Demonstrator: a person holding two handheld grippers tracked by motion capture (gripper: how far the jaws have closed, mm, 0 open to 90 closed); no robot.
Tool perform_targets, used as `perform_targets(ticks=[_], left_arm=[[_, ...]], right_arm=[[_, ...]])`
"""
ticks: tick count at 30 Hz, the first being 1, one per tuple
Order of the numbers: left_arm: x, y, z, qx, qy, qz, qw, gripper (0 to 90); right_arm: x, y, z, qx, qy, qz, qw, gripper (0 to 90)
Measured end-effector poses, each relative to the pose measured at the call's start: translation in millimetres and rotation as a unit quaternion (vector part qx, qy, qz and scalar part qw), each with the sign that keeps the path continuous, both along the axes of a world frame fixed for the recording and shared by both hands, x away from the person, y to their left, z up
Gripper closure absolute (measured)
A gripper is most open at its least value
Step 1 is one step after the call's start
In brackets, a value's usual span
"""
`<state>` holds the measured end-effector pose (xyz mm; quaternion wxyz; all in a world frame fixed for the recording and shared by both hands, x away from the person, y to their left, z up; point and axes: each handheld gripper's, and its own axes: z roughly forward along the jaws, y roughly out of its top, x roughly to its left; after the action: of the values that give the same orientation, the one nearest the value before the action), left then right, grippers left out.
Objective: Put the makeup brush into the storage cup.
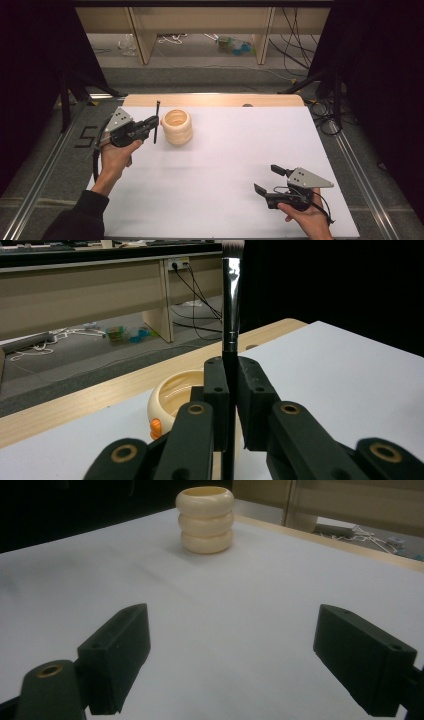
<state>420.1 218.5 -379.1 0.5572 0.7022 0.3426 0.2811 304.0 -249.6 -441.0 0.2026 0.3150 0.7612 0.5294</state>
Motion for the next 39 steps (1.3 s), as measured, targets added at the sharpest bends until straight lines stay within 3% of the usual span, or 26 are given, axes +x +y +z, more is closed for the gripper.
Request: perform_targets(ticks=[10,14,18,19,25,30,32,36,38,39], left_arm=[[2.8,-0.5,-1.5,-0.022,0.0,0.007,0.9997,83.5],[6.8,0.4,-2.8,-0.018,-0.003,0.003,0.9998,83.4],[9.5,0.7,-4.4,-0.03,-0.001,0.008,0.9995,83.5],[10.4,2.0,-3.9,-0.029,-0.004,0.008,0.9995,83.5],[12.0,2.0,-4.5,-0.044,0.002,0.018,0.9989,83.5],[15.8,2.4,-6.3,-0.044,-0.001,0.022,0.9988,83.5],[18.4,1.5,-6.8,-0.05,-0.002,0.021,0.9985,83.5],[20.5,0.0,-7.9,-0.048,-0.002,0.024,0.9986,83.4],[21.5,-1.2,-8.7,-0.053,0.002,0.028,0.9982,83.4],[24.7,-0.6,-9.0,-0.046,-0.006,0.023,0.9987,83.5]], right_arm=[[-0.4,0.3,-0.4,0.0,0.006,-0.001,1.0,16.2],[-0.3,0.2,-0.6,0.0,0.007,-0.003,1.0,16.2],[1.0,0.1,-1.4,-0.001,-0.003,-0.001,1.0,16.2],[-0.2,0.6,-1.2,0.002,0.009,-0.001,1.0,16.2],[0.2,0.4,-1.6,0.0,0.009,-0.003,1.0,16.2],[0.2,0.0,-1.5,0.001,0.008,-0.004,1.0,16.2],[1.7,-0.3,-2.0,0.002,-0.004,-0.004,1.0,16.2],[1.7,-0.3,-2.0,0.002,-0.003,-0.004,1.0,16.2],[0.5,0.1,-1.9,0.004,0.008,-0.004,1.0,16.2],[0.6,0.1,-1.9,0.003,0.007,-0.005,1.0,16.2]])
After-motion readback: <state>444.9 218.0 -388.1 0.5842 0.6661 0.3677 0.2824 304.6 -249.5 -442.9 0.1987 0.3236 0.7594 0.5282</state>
